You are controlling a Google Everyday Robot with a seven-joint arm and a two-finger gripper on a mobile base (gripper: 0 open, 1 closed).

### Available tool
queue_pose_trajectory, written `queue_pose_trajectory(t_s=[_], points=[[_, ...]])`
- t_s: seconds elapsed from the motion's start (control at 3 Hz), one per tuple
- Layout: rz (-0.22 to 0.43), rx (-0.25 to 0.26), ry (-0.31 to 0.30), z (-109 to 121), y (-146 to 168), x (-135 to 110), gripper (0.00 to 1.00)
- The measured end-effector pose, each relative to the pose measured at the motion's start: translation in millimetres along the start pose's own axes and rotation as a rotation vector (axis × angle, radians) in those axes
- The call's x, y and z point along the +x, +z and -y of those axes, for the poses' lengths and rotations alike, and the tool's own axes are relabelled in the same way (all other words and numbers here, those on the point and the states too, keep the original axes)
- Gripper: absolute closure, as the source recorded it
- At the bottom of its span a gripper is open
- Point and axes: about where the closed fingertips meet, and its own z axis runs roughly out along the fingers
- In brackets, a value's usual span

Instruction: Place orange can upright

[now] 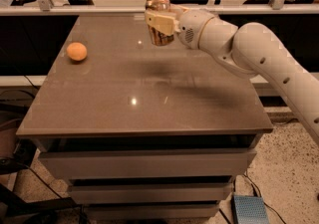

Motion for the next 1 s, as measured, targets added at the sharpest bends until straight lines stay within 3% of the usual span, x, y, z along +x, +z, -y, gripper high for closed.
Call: queue_pose_trajectory(t_s=[0.67,1.0], points=[[0.002,-0.12,0.087,12,-19,24,1.0],[-0.007,-0.189,0.097,20,-40,34,1.0]])
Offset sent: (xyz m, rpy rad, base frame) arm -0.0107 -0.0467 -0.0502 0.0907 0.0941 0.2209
